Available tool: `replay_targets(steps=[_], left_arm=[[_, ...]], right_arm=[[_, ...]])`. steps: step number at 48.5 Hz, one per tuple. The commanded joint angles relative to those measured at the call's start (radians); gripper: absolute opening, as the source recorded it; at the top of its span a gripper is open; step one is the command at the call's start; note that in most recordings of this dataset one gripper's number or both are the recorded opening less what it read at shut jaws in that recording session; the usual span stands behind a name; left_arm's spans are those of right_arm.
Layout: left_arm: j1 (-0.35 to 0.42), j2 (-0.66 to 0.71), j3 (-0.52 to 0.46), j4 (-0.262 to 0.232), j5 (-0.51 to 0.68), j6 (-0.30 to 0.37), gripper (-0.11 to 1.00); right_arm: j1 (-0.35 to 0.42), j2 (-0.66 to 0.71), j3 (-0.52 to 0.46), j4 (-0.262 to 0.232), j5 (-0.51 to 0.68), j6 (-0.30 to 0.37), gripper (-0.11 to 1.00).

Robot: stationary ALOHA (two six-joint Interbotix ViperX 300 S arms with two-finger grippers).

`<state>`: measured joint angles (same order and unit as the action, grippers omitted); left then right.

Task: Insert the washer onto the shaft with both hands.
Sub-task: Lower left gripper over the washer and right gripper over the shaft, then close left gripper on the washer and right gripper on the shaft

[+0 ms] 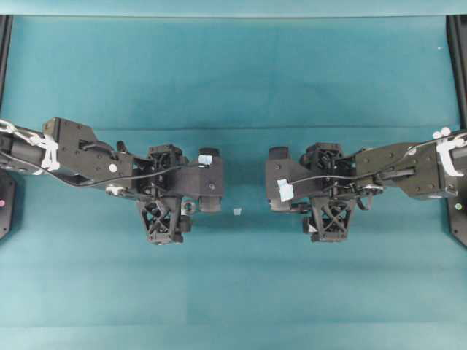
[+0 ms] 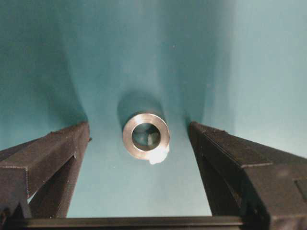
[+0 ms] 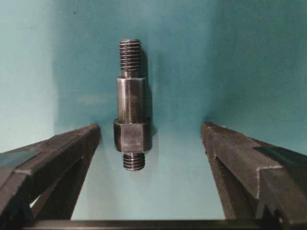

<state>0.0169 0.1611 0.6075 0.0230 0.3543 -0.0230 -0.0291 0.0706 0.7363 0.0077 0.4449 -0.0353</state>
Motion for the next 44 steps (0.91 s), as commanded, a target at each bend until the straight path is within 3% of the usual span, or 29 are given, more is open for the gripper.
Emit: replay_targets(steps=[1, 44], left_arm=[[0.0, 0.002, -0.003, 0.003, -0.006, -0.002, 0.9], [0.0, 0.002, -0.003, 0.0, -0.006, -0.003, 0.9]], right_arm=[[-0.003, 0.003, -0.012, 0.002, -0.006, 0.003, 0.93], [0.009, 0.008, -0.017, 0.025, 0.021, 0.003, 0.93]])
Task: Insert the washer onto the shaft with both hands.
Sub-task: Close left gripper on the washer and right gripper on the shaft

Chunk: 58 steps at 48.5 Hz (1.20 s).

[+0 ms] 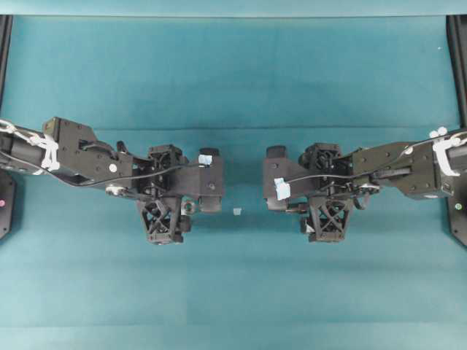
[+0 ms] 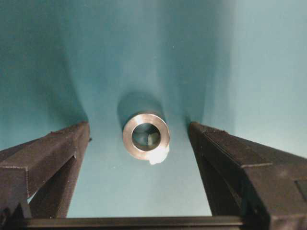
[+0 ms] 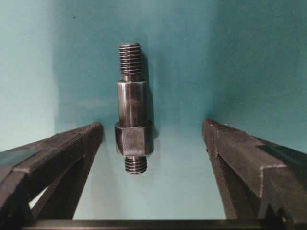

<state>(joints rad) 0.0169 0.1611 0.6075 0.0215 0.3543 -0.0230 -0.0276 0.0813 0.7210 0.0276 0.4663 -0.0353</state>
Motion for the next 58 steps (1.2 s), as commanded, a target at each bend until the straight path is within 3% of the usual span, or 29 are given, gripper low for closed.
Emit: replay_targets(steps=[1, 12, 17, 21, 36, 45, 58], left_arm=[[-0.002, 0.002, -0.003, 0.005, -0.006, -0.003, 0.9], [-0.003, 0.002, -0.003, 0.005, -0.006, -0.003, 0.89], [-0.009, 0.002, -0.003, 0.005, -0.006, -0.002, 0.86], [-0.012, -0.002, -0.002, 0.005, -0.006, -0.002, 0.81], [-0.012, -0.009, 0.011, 0.005, -0.006, 0.002, 0.37], [-0.014, -0.017, 0.018, 0.005, -0.006, 0.005, 0.37], [-0.015, -0.017, 0.017, 0.005, -0.006, 0.011, 0.37]], right_arm=[[0.008, -0.003, -0.002, 0.005, 0.0, 0.003, 0.93], [0.008, -0.003, 0.005, 0.005, 0.0, 0.003, 0.92], [0.009, -0.002, 0.005, 0.005, 0.003, 0.003, 0.85], [0.008, -0.002, 0.003, 0.005, 0.008, 0.0, 0.74], [0.008, -0.002, 0.0, 0.005, 0.008, 0.002, 0.26], [0.008, 0.0, -0.002, 0.005, 0.009, 0.0, 0.06], [0.0, 0.0, 0.003, 0.005, 0.009, 0.0, 0.01]])
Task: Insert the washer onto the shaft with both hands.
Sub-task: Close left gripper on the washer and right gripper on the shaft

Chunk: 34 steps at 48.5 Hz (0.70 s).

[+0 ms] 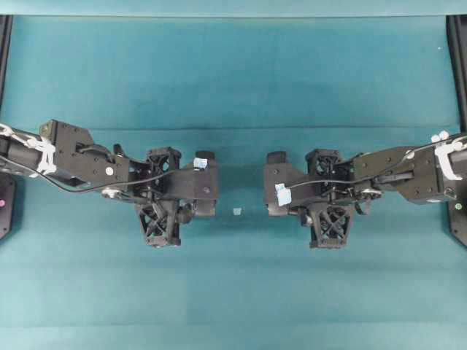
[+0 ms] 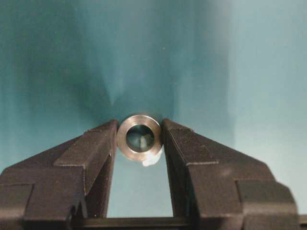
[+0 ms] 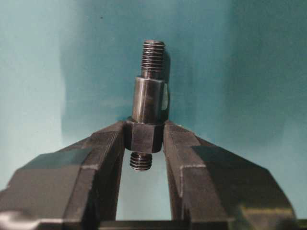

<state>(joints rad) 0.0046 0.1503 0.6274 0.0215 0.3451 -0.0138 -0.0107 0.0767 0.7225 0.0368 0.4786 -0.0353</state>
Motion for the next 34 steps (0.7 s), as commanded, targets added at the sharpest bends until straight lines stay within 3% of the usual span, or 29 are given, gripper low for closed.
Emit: replay_targets(steps=[1, 34], left_arm=[[-0.003, -0.008, -0.005, 0.005, 0.003, 0.002, 0.37], [-0.02, -0.008, -0.003, 0.005, -0.008, -0.005, 0.37]], right_arm=[[-0.017, 0.005, 0.003, -0.005, -0.005, 0.0, 0.01], [-0.049, 0.005, 0.005, -0.041, 0.011, -0.015, 0.0]])
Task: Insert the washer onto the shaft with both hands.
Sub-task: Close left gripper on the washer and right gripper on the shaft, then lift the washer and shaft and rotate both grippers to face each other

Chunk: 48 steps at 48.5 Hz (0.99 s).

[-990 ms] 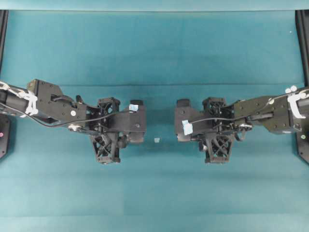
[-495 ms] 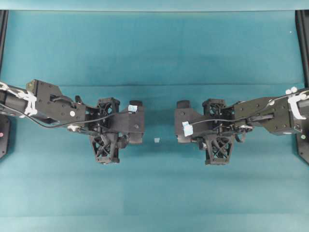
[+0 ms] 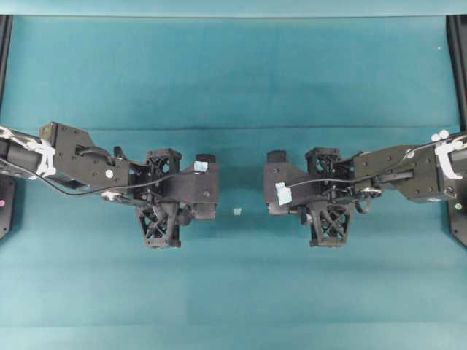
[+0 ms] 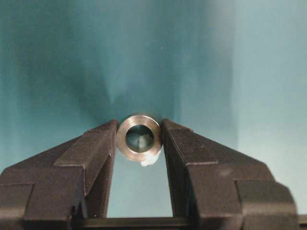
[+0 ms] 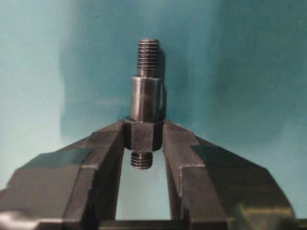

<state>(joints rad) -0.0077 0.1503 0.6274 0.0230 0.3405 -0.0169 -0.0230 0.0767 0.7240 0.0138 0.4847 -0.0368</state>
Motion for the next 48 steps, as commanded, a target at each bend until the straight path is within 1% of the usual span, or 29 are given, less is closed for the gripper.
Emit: replay_targets(steps=[1, 15, 25, 37, 48], left_arm=[[-0.008, -0.006, -0.003, 0.003, -0.003, -0.002, 0.37], [-0.008, -0.008, -0.002, 0.003, -0.003, 0.0, 0.37], [-0.008, -0.006, -0.002, 0.003, -0.003, 0.002, 0.37], [-0.008, -0.008, -0.002, 0.003, -0.003, 0.005, 0.37], [-0.008, -0.008, -0.002, 0.0, -0.008, 0.003, 0.37]], right_arm=[[-0.037, 0.005, 0.003, -0.018, 0.005, -0.014, 0.0], [-0.046, 0.005, 0.0, -0.018, 0.046, -0.014, 0.0], [-0.048, 0.005, 0.0, -0.021, 0.04, -0.018, 0.0], [-0.048, 0.005, 0.0, -0.023, 0.046, -0.103, 0.0], [-0.046, 0.005, 0.002, -0.02, 0.04, -0.11, 0.0]])
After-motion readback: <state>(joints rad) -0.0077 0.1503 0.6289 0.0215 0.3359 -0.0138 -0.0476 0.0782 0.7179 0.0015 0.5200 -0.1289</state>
